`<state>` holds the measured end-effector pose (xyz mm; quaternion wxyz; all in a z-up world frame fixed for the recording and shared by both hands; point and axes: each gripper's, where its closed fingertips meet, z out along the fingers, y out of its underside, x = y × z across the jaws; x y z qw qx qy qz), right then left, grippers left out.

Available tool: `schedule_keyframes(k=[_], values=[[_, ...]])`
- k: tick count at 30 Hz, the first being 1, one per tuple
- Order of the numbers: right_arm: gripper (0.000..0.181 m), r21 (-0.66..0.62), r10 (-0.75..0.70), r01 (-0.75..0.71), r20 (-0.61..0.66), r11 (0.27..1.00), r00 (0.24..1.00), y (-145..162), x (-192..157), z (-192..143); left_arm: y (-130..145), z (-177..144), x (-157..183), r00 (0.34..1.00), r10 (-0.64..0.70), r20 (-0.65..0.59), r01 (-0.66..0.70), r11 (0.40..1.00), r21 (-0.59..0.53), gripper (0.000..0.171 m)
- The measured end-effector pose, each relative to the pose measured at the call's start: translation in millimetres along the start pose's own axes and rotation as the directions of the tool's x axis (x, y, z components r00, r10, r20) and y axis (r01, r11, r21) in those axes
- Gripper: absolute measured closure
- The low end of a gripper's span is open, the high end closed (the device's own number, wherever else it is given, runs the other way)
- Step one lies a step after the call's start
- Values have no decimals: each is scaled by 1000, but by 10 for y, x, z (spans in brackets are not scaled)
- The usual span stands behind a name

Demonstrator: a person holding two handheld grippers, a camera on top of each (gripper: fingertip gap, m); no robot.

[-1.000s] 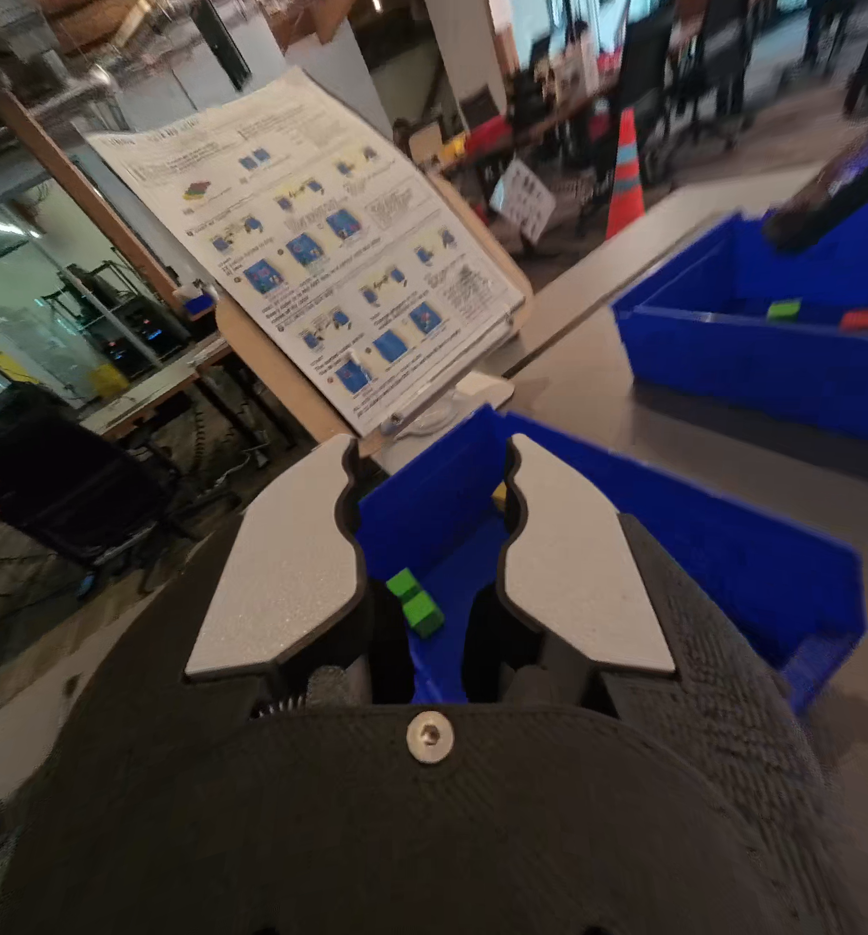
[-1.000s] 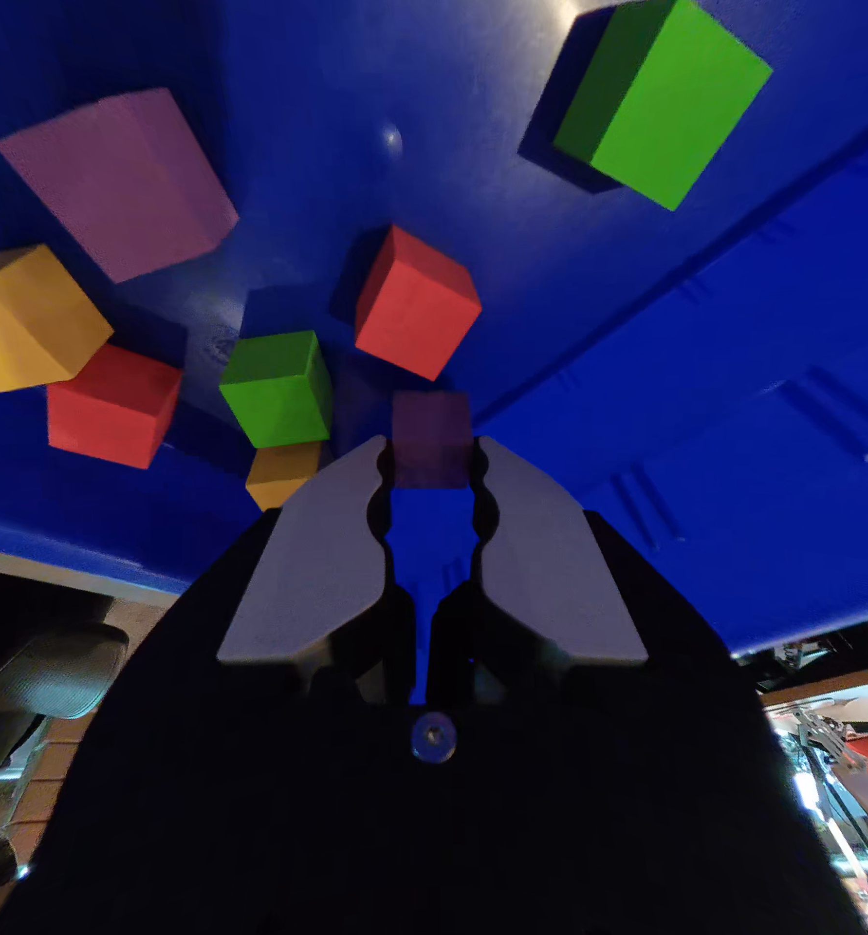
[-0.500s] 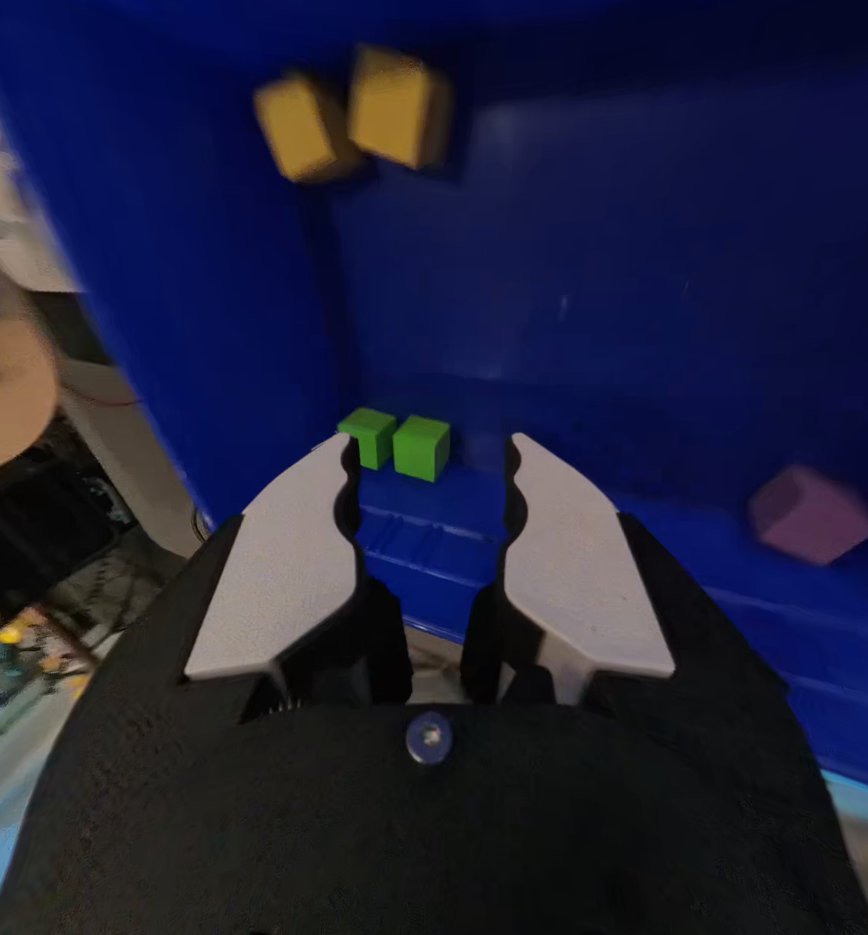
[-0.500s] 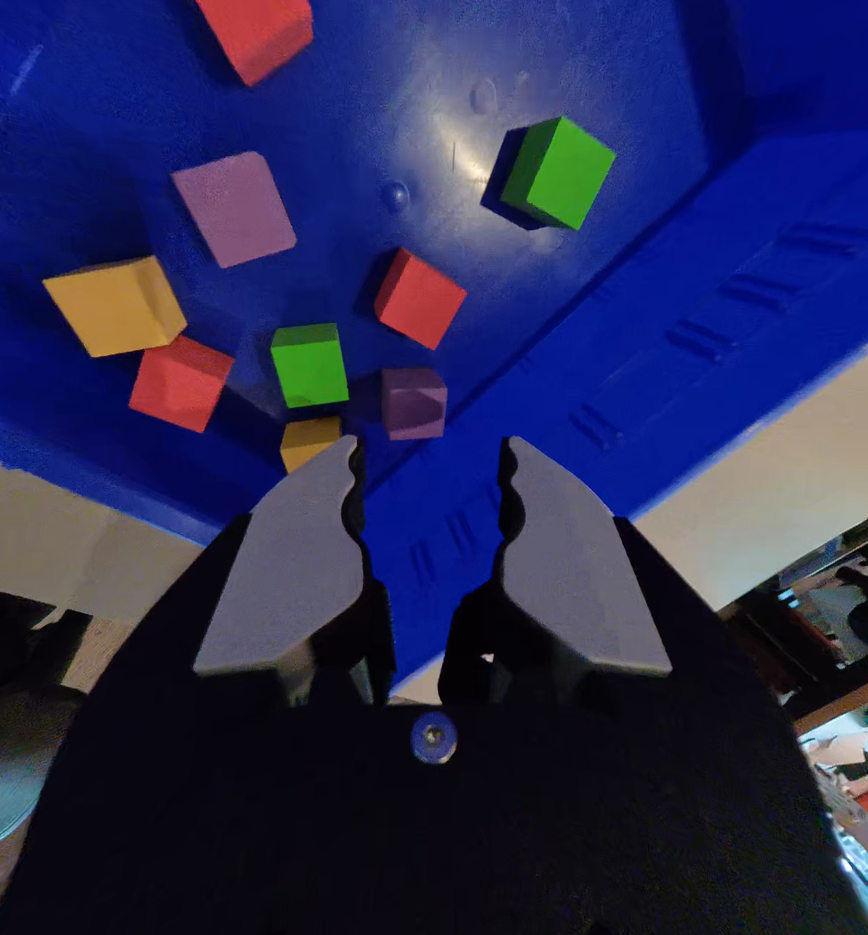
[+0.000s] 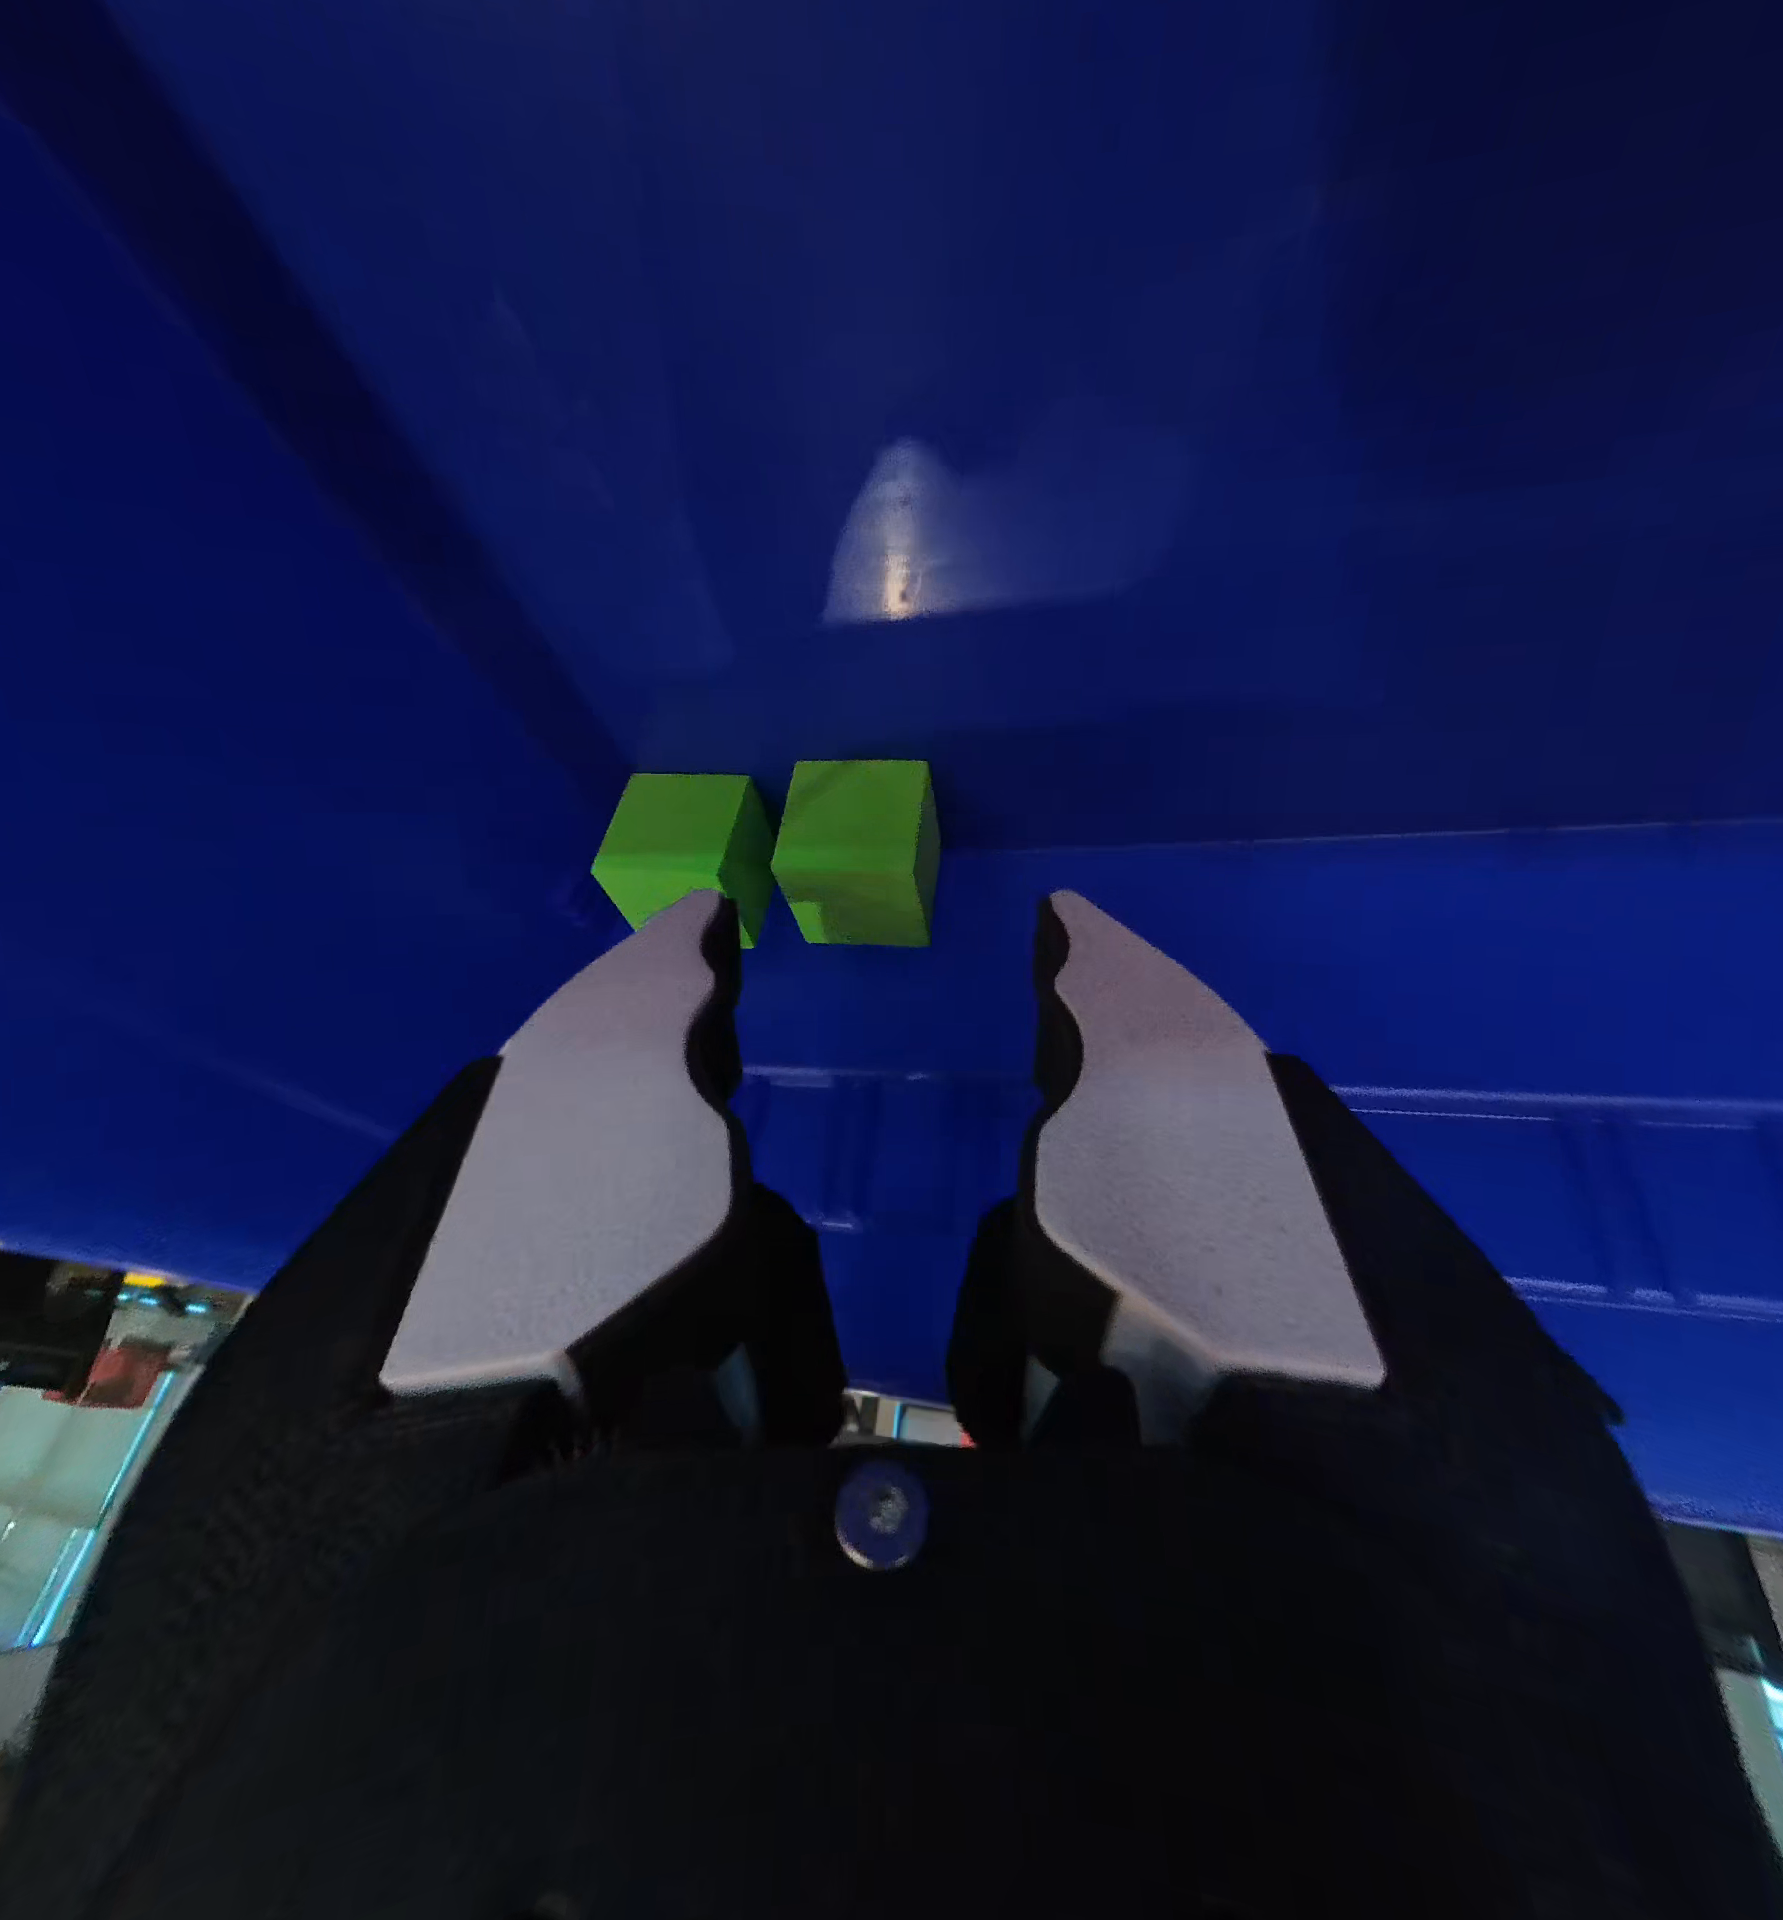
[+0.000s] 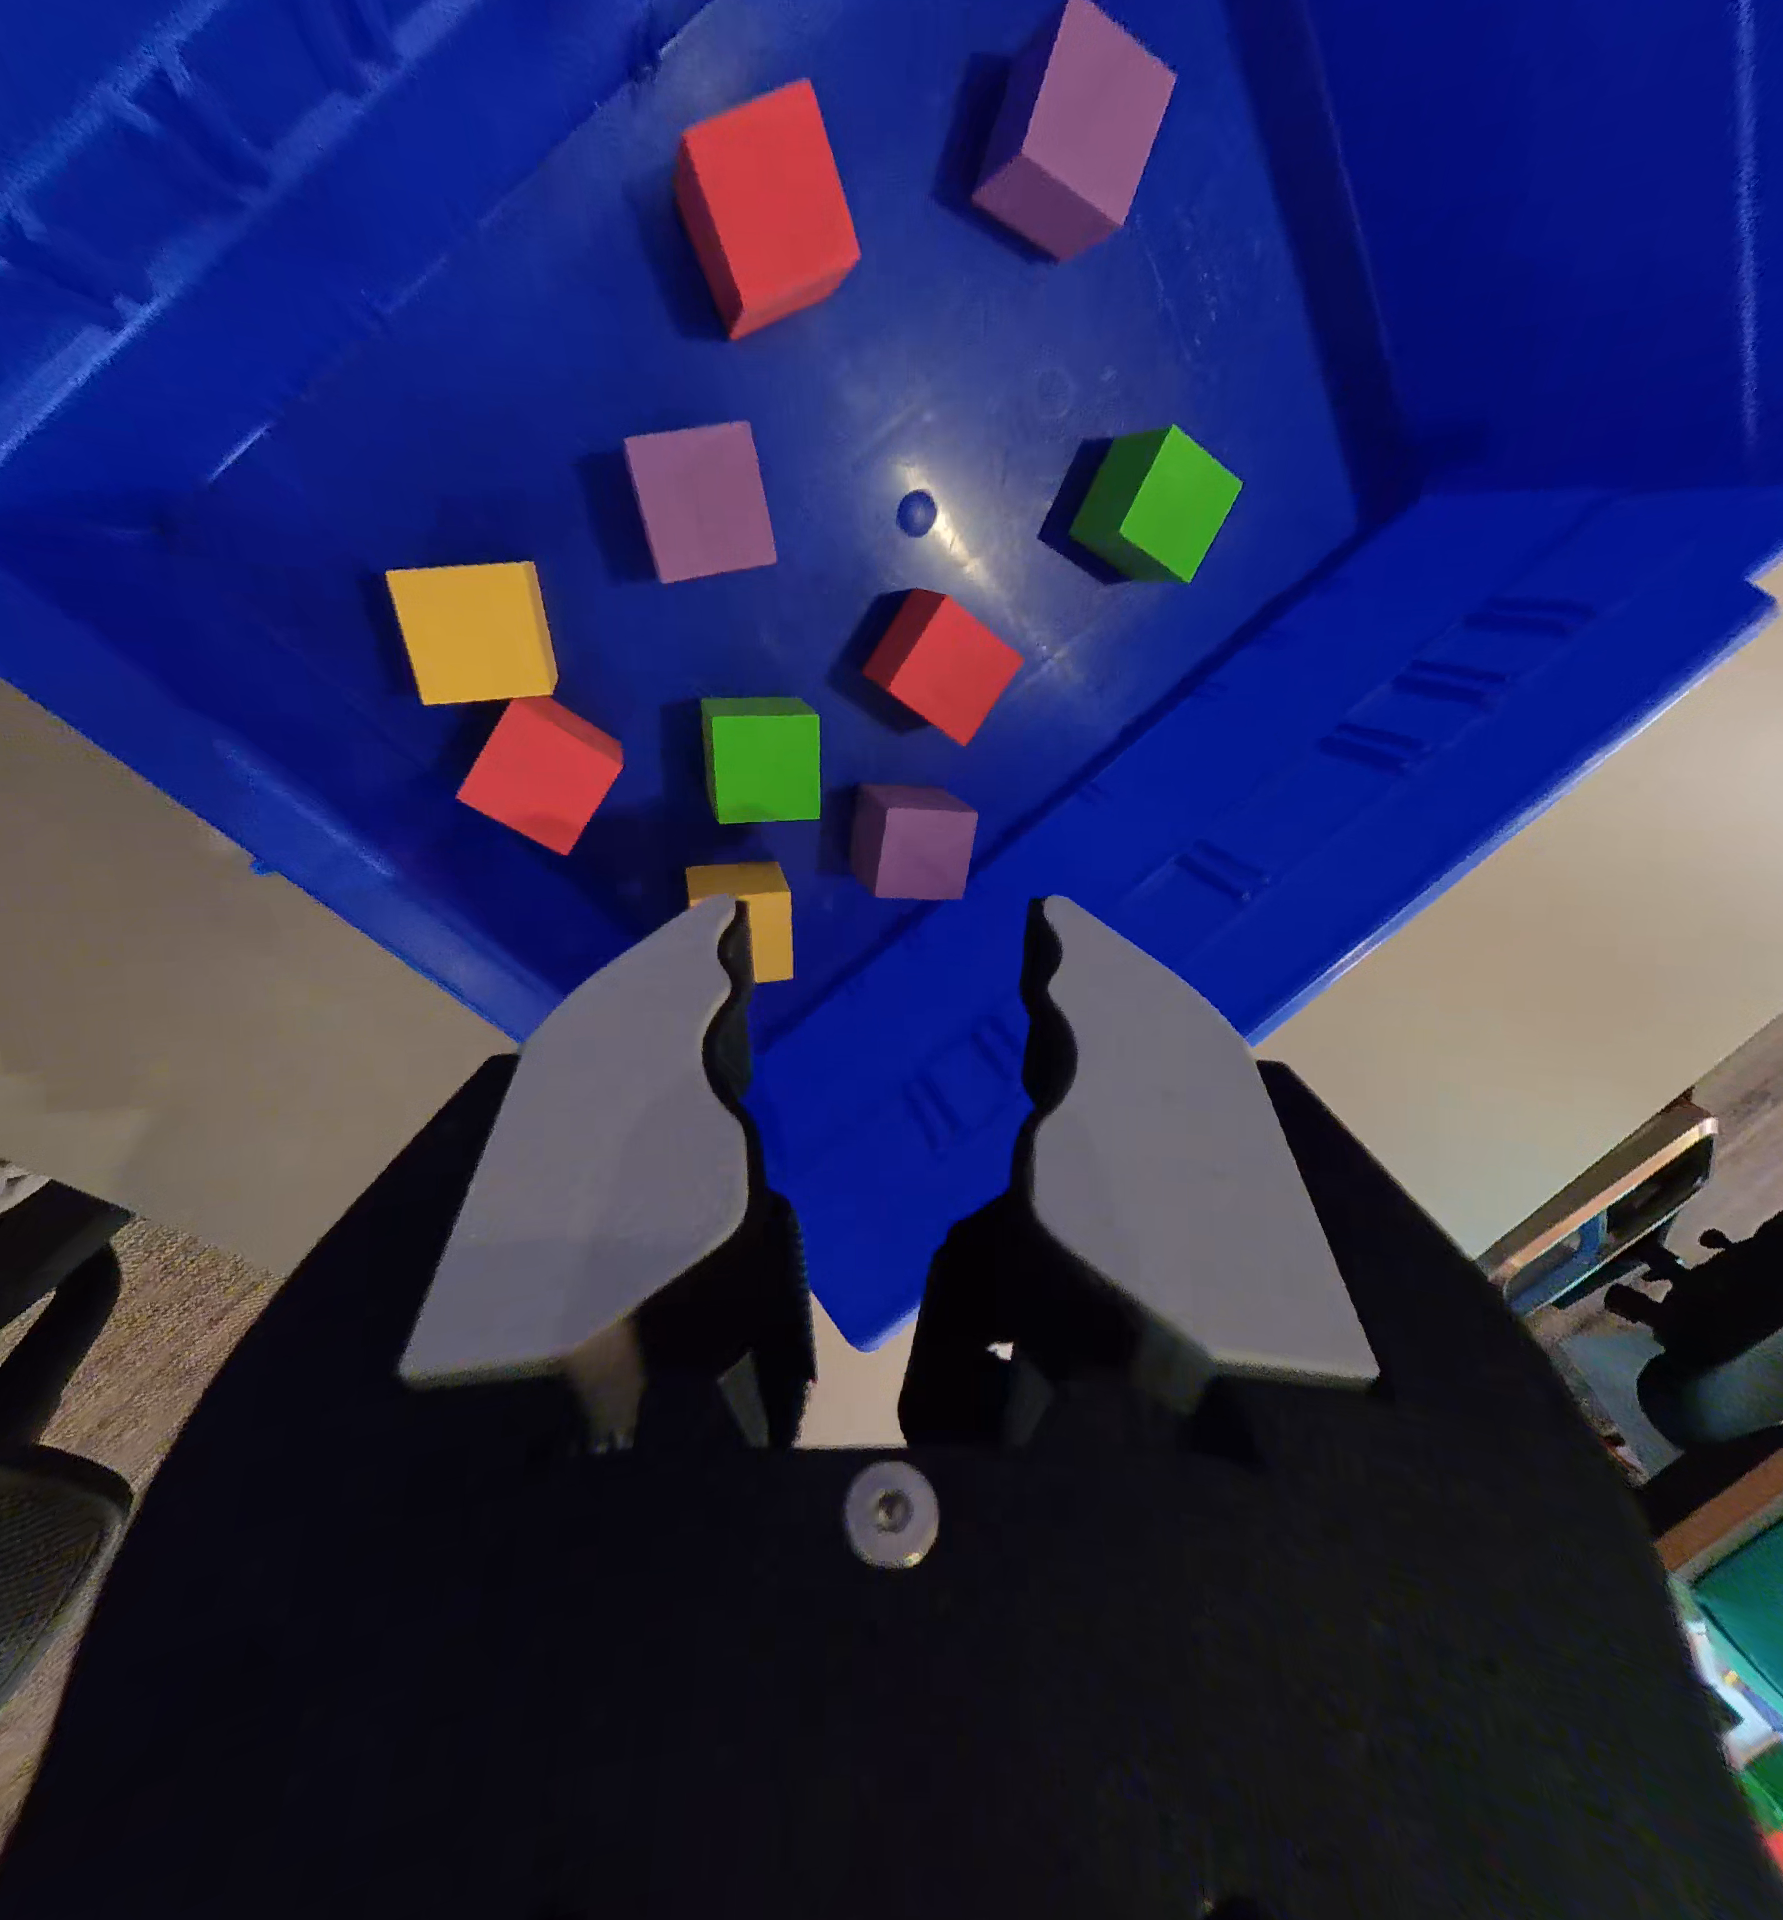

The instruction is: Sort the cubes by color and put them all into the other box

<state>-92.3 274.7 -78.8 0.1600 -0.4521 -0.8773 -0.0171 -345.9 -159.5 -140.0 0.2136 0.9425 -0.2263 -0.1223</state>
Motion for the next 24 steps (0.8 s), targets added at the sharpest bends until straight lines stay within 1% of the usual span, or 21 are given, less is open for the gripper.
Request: schedule_keyframes(k=[5, 8, 10, 11, 12, 14, 16, 18, 20, 21, 22, 24], values=[[132, 25, -8, 8, -14, 1000, 1000, -23, 9, -24, 25, 111, 44, 998, -11, -66, 7, 999, -53, 118], [132, 29, -10, 11, -17, 1000, 1000, -12, 8, -25, 6, 175, 47, 996, -29, -85, 24, 998, -59, 119], [132, 28, -14, 15, -23, 1000, 1000, 1, 4, -23, 2, 200, 32, 995, -34, -89, 28, 997, -65, 125], [132, 28, -17, 17, -23, 999, 1000, 5, -2, -24, 1, 203, 31, 995, -36, -95, 29, 997, -70, 131], [132, 28, -18, 19, -24, 999, 1000, 9, -7, -27, -3, 197, 33, 994, -42, -102, 35, 997, -73, 141], [132, 24, -22, 23, -29, 999, 999, 22, -10, -40, 5, 171, 53, 993, -41, -114, 32, 996, -86, 142], [132, 25, -21, 22, -38, 999, 999, 33, -8, -69, -2, 98, 36, 995, -48, -87, 41, 996, -75, 142], [133, 64, -10, 13, -41, 998, 999, 10, -24, -128, -86, -59, 40, 993, -90, -77, 91, 996, 12, 142], [132, 132, -5, 12, -54, 991, 999, -38, -58, -211, -248, -308, 92, 982, -154, -110, 172, 969, 177, 142], [132, 175, -3, 15, -67, 984, 998, -74, -78, -261, -358, -468, 157, 970, -182, -159, 221, 935, 279, 142], [132, 223, -8, 25, -74, 974, 997, -116, -117, -315, -484, -655, 245, 955, -193, -224, 269, 882, 387, 142], [130, 337, -40, 71, -96, 939, 995, -231, -222, -432, -722, -1074, 448, 925, -156, -346, 343, 732, 589, 142]])
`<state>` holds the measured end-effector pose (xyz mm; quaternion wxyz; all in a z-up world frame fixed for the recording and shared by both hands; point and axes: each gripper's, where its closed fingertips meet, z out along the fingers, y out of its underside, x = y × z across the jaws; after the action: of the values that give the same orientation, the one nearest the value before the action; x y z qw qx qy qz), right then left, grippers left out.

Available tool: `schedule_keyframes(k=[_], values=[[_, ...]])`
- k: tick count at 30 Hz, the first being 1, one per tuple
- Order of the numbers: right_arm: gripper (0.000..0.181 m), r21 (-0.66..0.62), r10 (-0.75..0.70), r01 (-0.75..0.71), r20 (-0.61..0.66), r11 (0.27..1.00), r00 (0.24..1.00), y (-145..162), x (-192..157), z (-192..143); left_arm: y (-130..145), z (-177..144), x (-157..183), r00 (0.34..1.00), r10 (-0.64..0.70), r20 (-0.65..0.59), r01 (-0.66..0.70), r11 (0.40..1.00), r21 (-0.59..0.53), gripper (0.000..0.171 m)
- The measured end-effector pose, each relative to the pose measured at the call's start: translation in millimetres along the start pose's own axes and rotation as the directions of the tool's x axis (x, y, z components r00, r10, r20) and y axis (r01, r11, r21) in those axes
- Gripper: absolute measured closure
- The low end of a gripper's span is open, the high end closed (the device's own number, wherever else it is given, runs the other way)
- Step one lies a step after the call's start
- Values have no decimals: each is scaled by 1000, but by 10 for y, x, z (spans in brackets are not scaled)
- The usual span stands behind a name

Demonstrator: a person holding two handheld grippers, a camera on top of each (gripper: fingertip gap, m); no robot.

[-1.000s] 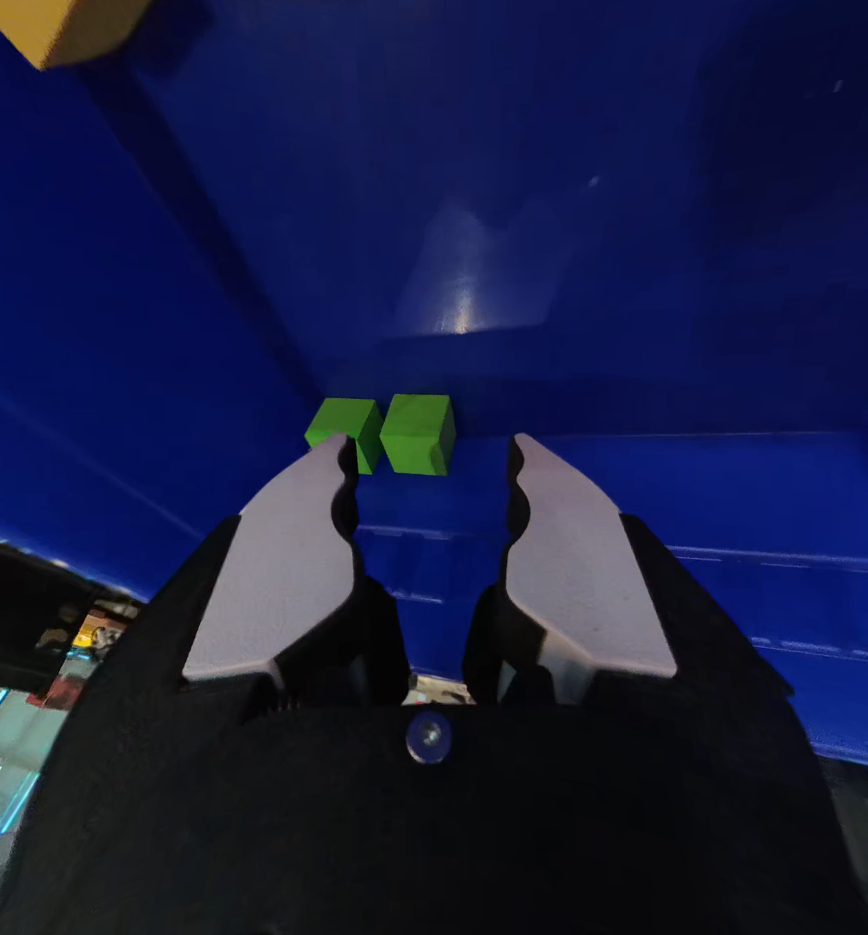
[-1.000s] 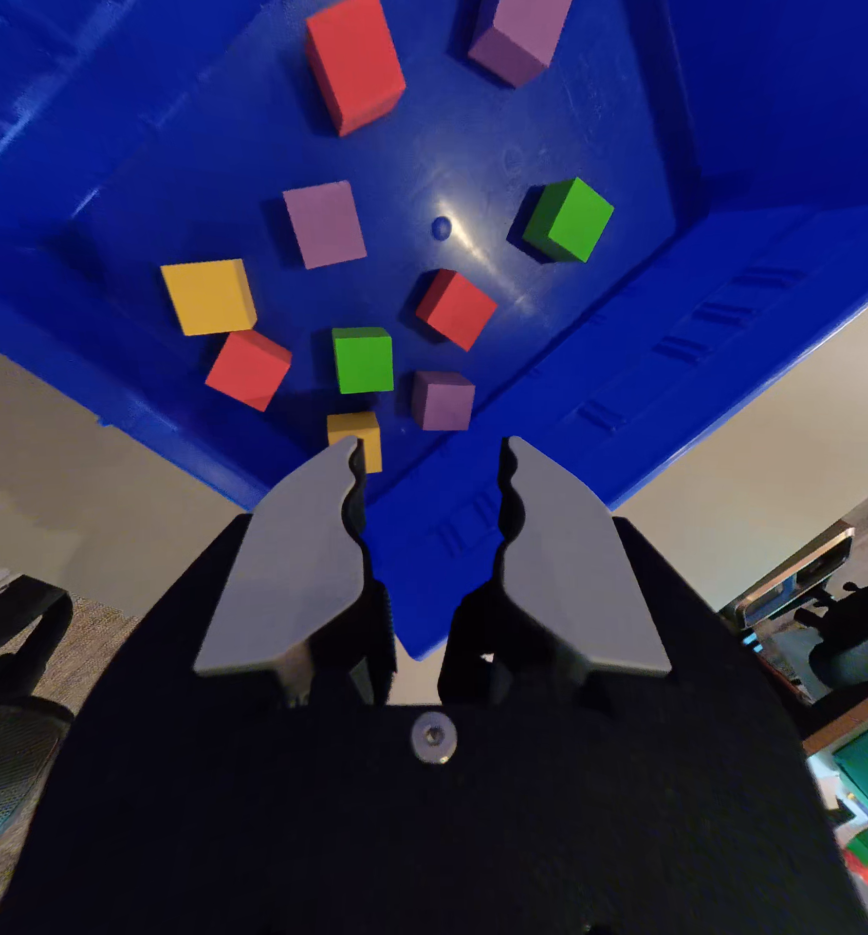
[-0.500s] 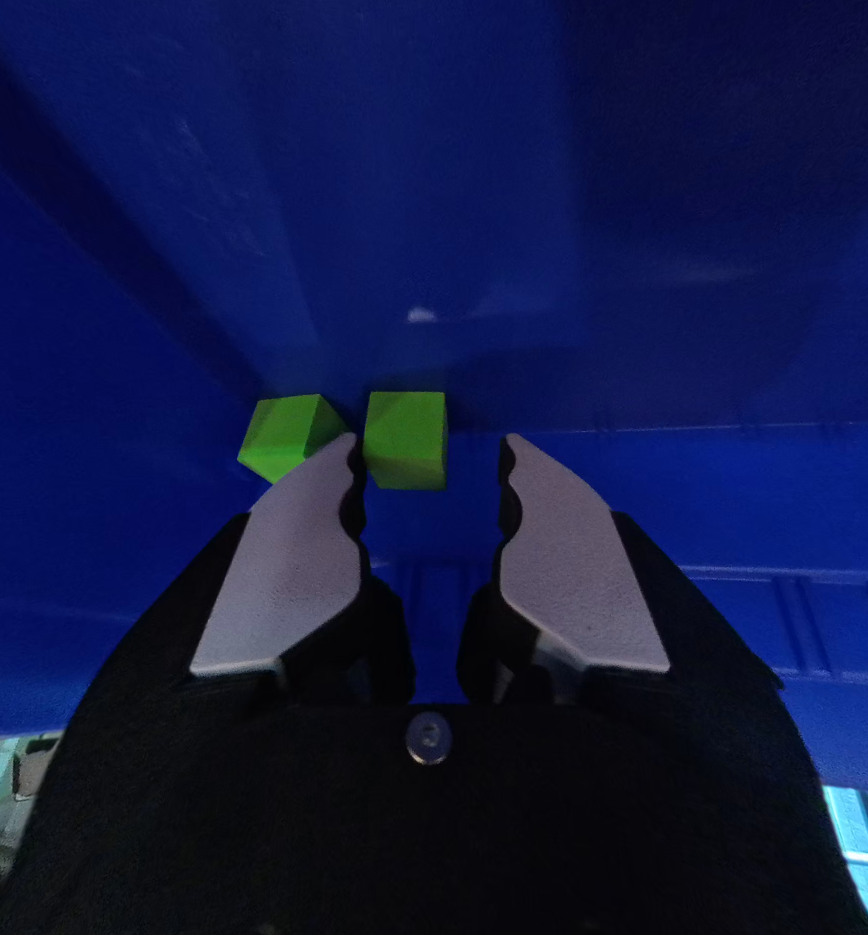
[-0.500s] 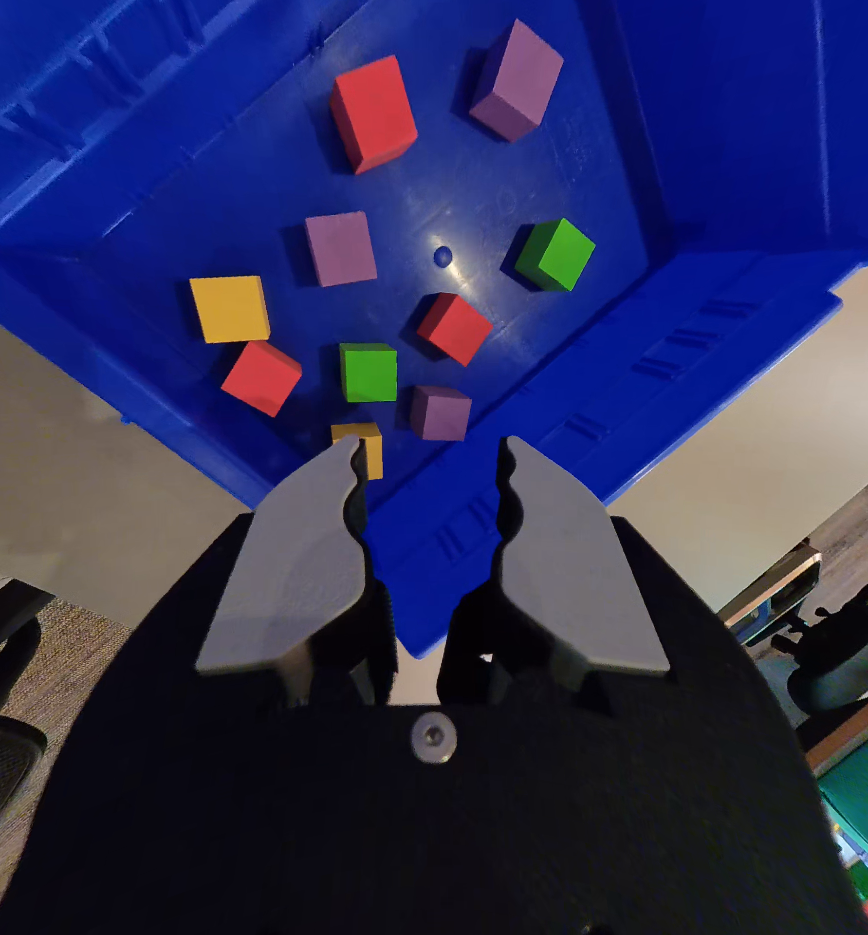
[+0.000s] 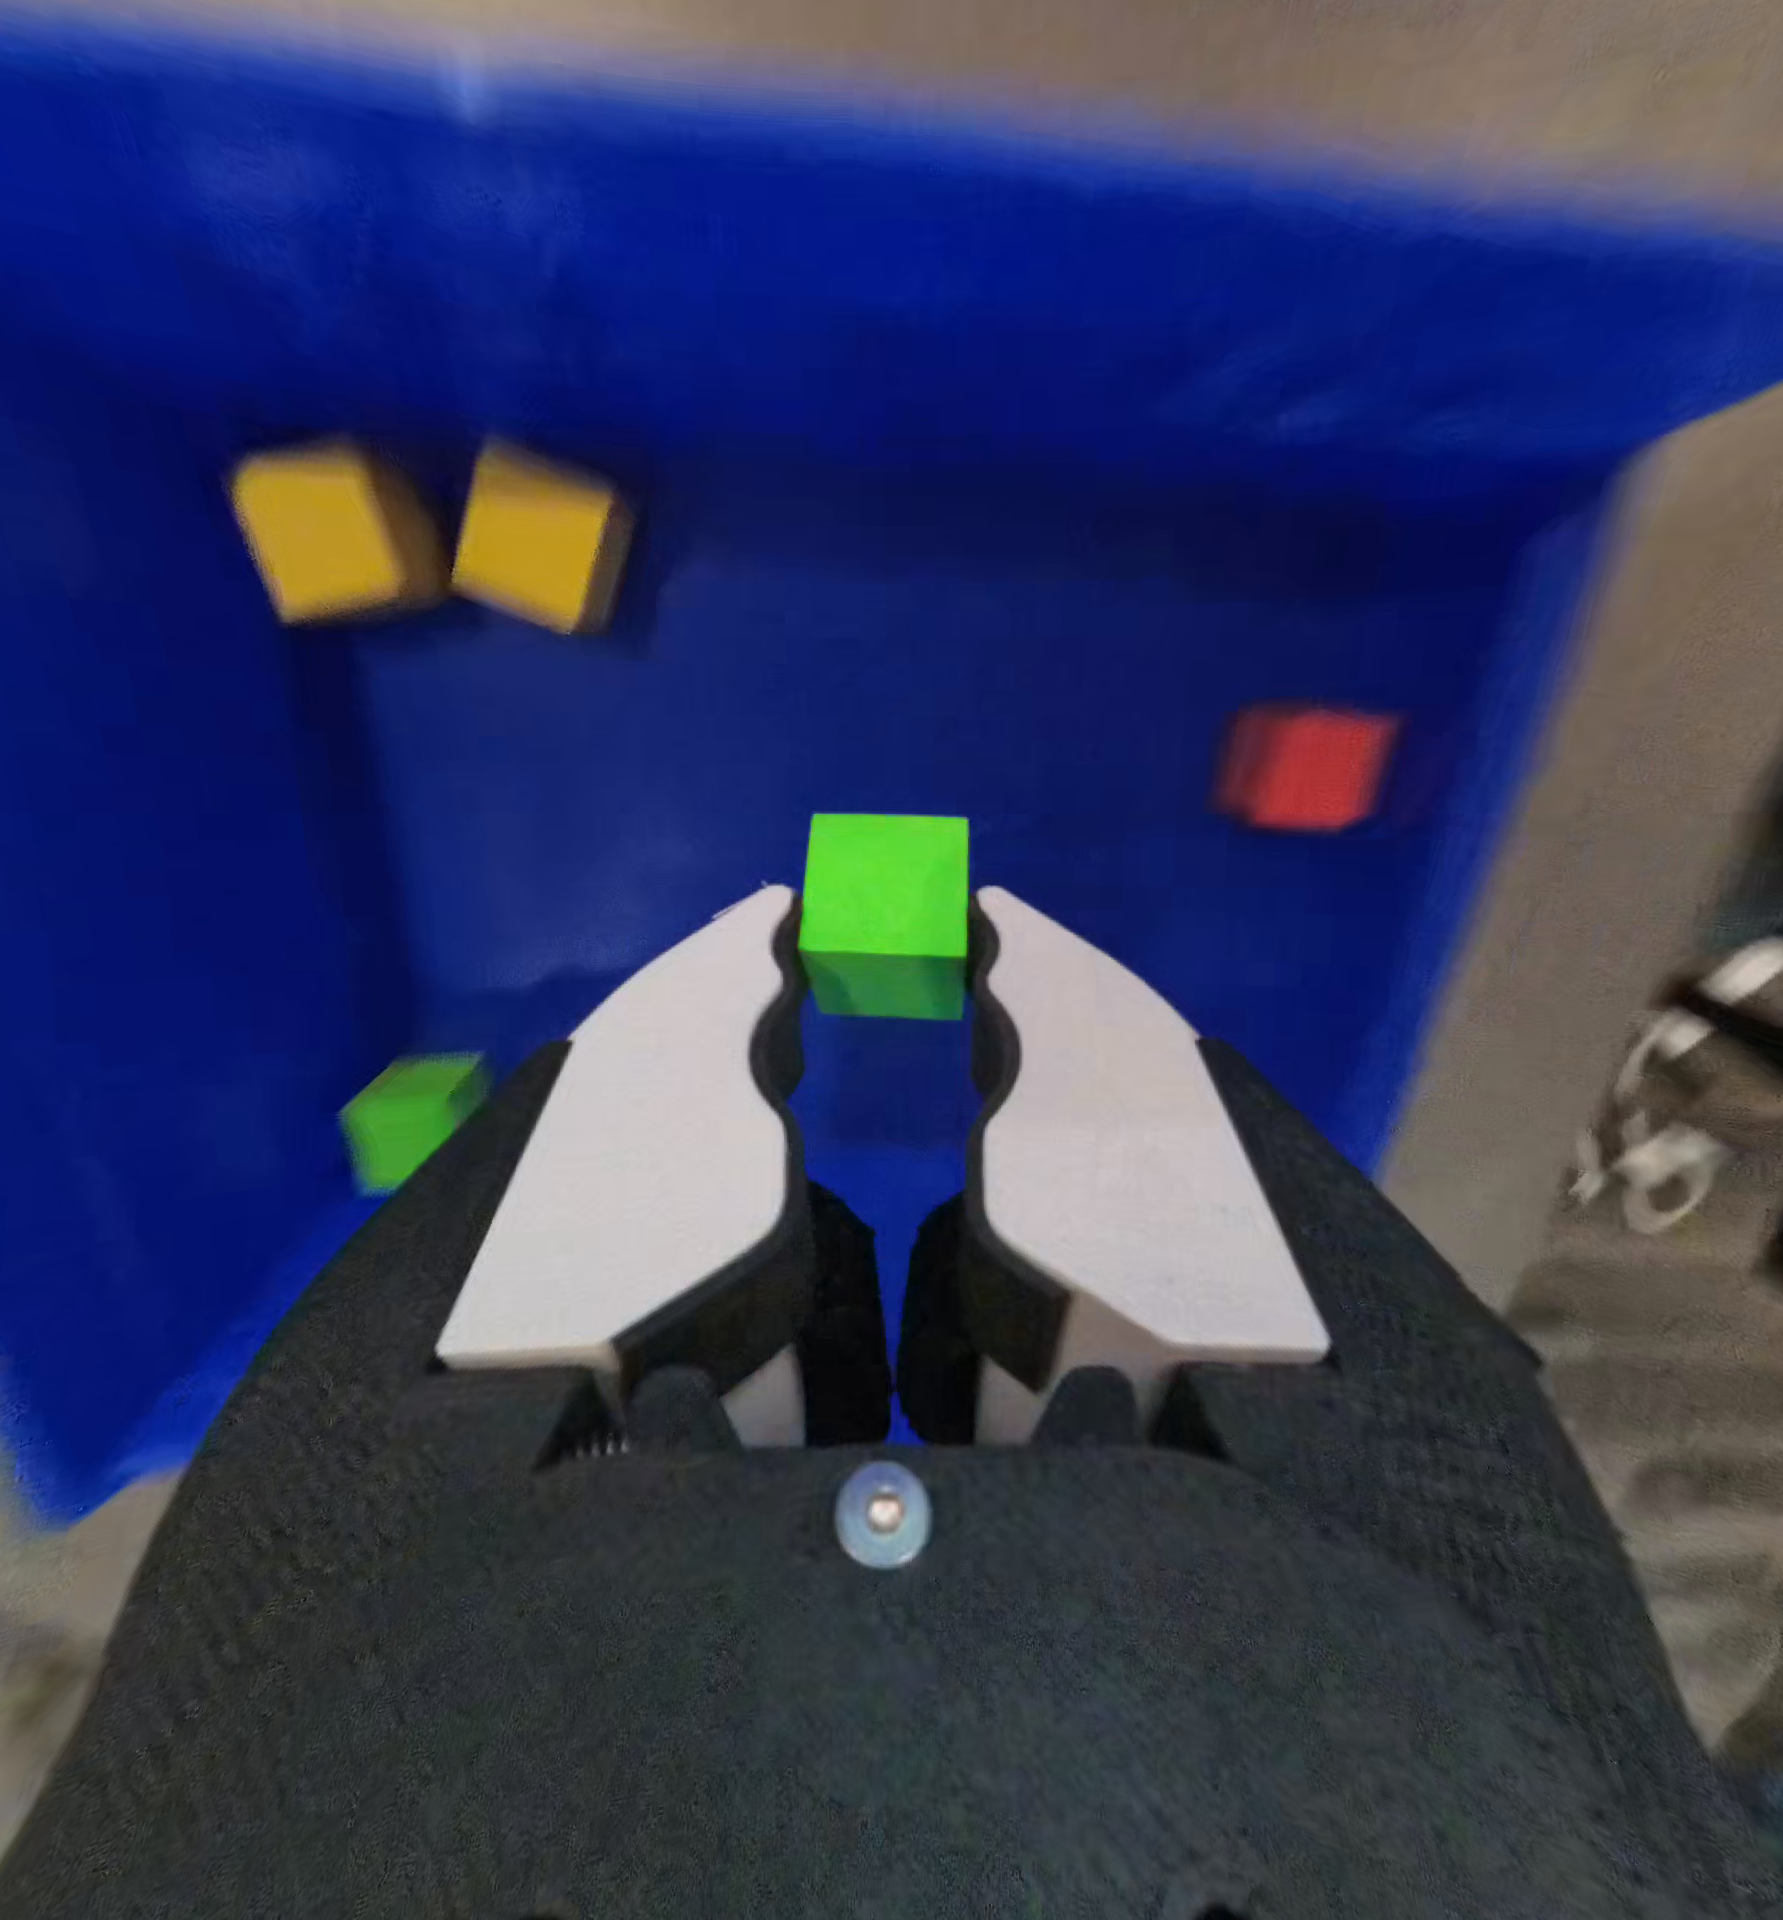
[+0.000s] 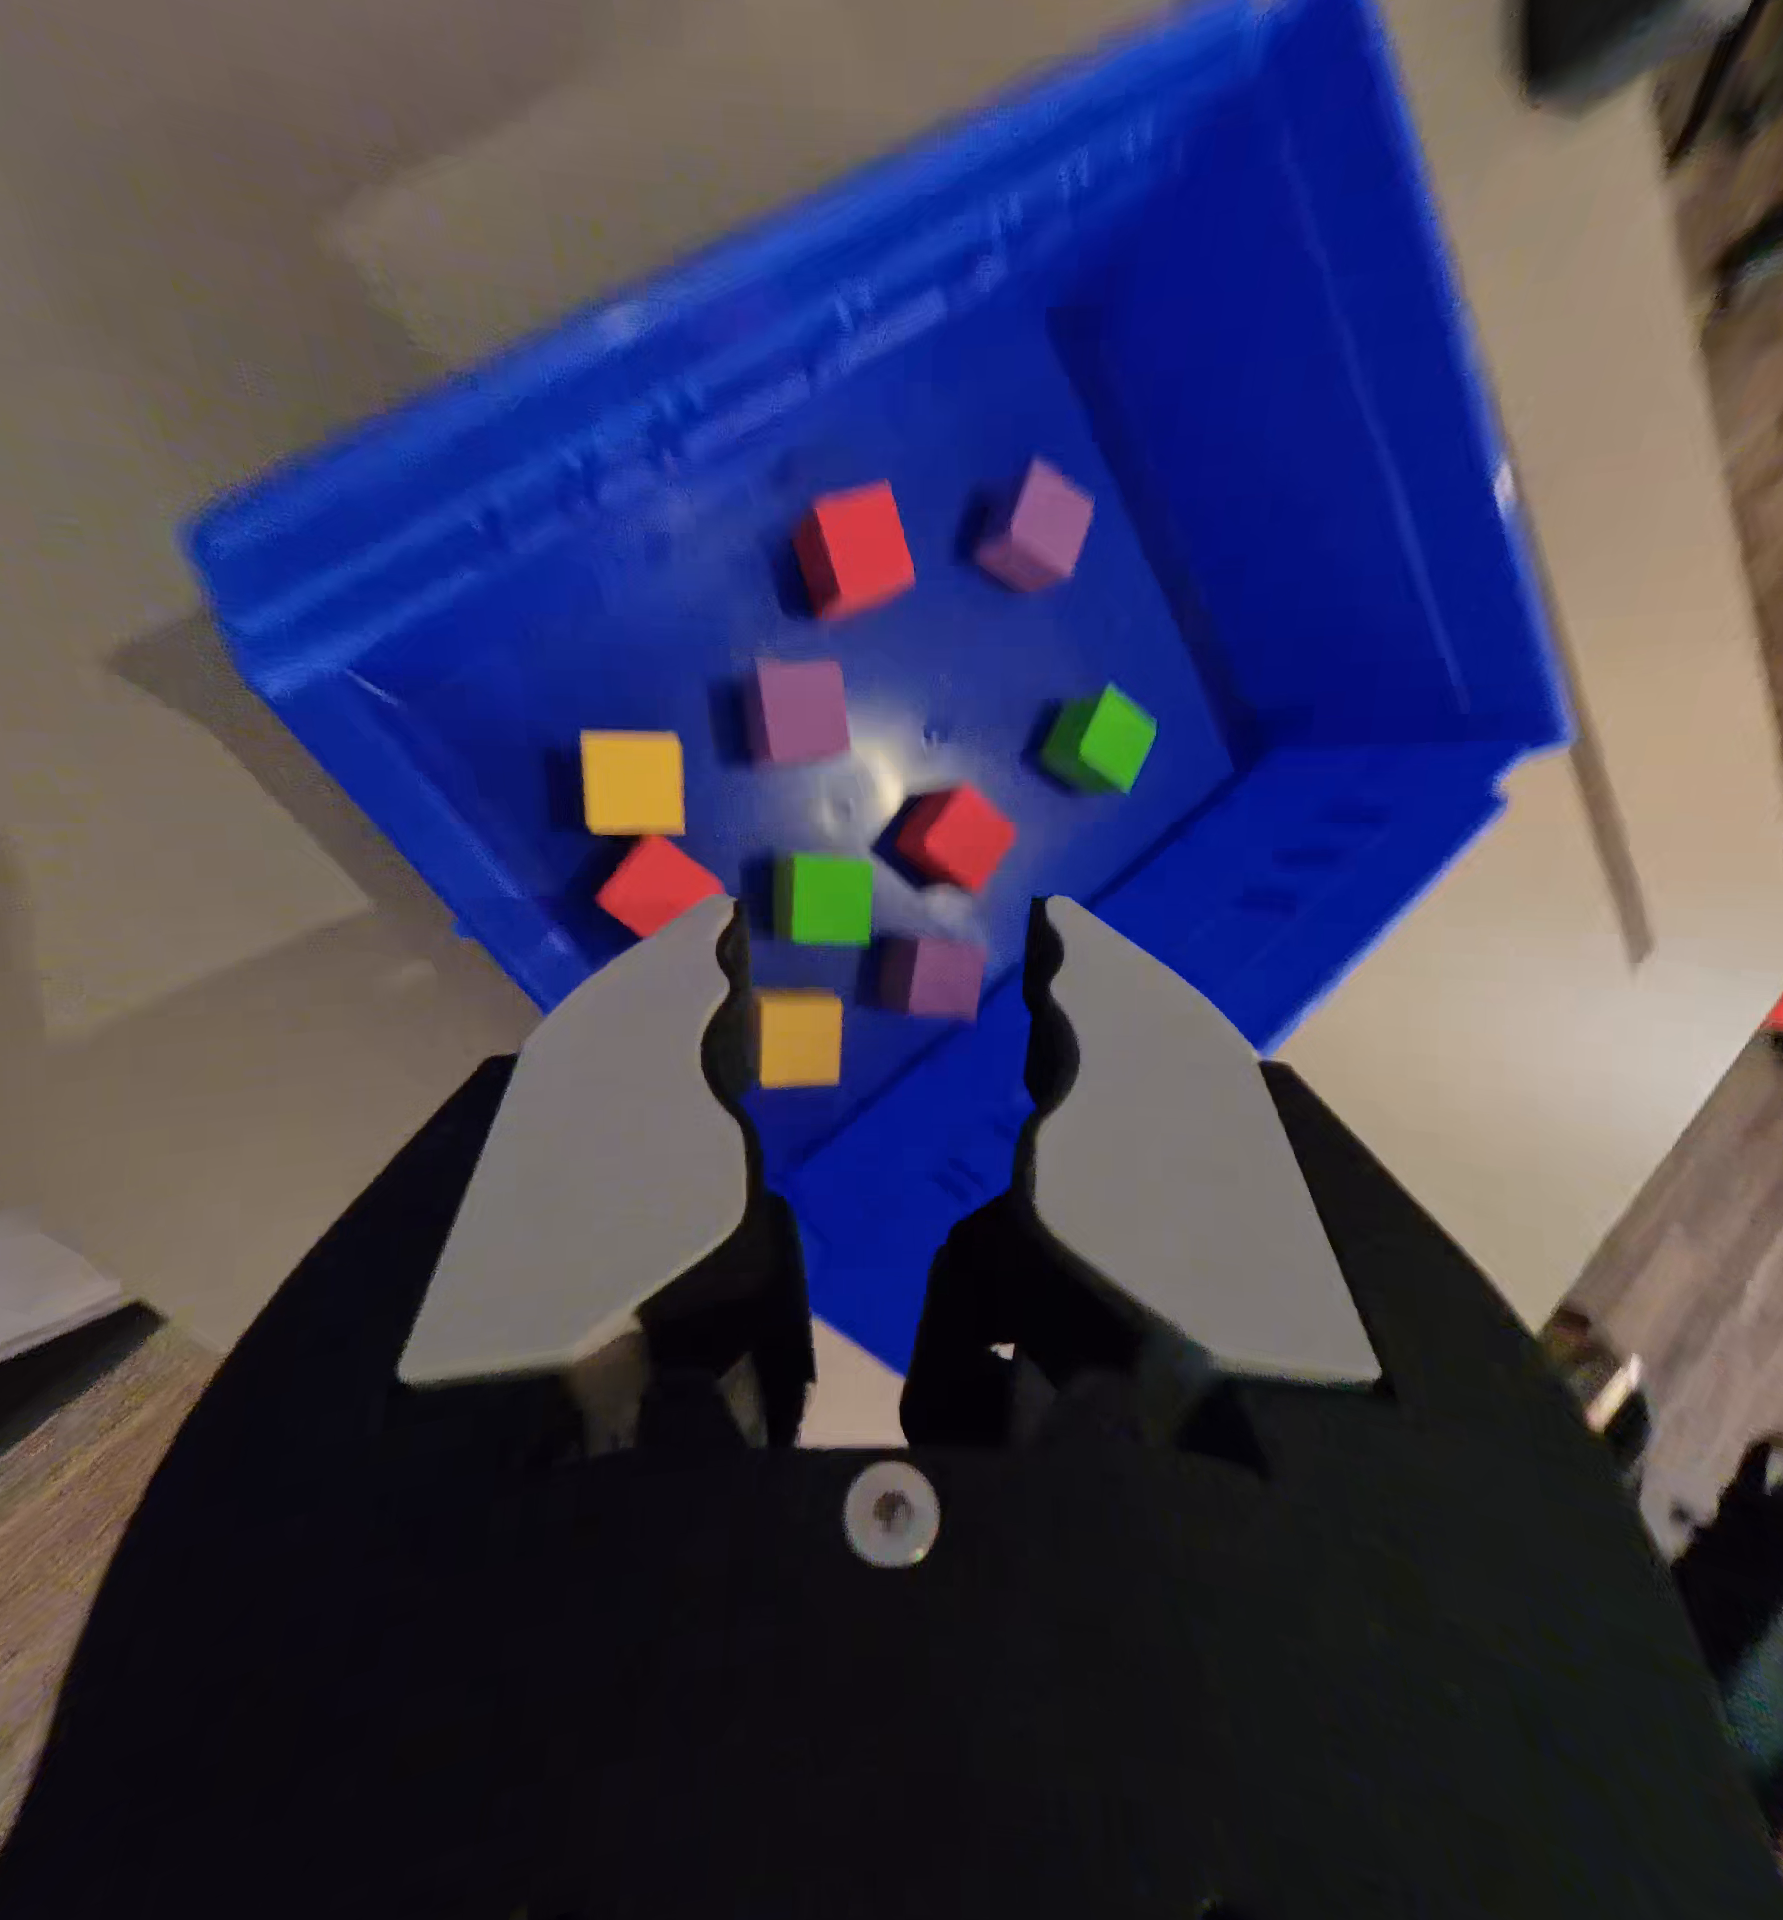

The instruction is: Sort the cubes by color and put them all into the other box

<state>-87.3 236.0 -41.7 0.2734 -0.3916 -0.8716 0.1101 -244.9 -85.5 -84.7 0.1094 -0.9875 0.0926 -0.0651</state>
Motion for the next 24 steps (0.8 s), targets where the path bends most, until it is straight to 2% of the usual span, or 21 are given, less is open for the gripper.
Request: schedule_keyframes(k=[2, 3, 5, 7, 9, 11, 13, 18, 24], values=[[130, 183, -69, 64, 24, 981, 997, -277, -226, -70, -249, -149, 354, 993, 3, -118, 21, 979, 202, 142], [130, 288, -118, 101, 40, 952, 992, -451, -391, -110, -382, -236, 536, 981, 14, -194, 47, 950, 310, 142], [129, 475, -209, 179, 9, 862, 978, -795, -706, -212, -623, -442, 883, 924, 51, -380, 153, 860, 487, 142], [122, 588, -278, 259, -60, 766, 959, -1086, -994, -302, -814, -676, 1155, 826, 119, -551, 289, 750, 595, 143], [121, 629, -327, 334, -132, 702, 936, -1310, -1193, -350, -902, -794, 1345, 741, 174, -648, 376, 693, 616, 143], [129, 682, -361, 374, -171, 628, 917, -1524, -1360, -445, -944, -810, 1512, 661, 195, -725, 431, 691, 580, 143], [137, 724, -385, 400, -199, 562, 901, -1701, -1498, -560, -977, -775, 1643, 611, 195, -767, 453, 709, 540, 142], [134, 788, -432, 337, -101, 515, 896, -1947, -1758, -686, -1050, -721, 1792, 578, 187, -794, 453, 736, 503, 142], [139, 826, -447, 254, -2, 503, 894, -2039, -1886, -762, -1088, -712, 1895, 567, 213, -796, 424, 753, 504, 142]])
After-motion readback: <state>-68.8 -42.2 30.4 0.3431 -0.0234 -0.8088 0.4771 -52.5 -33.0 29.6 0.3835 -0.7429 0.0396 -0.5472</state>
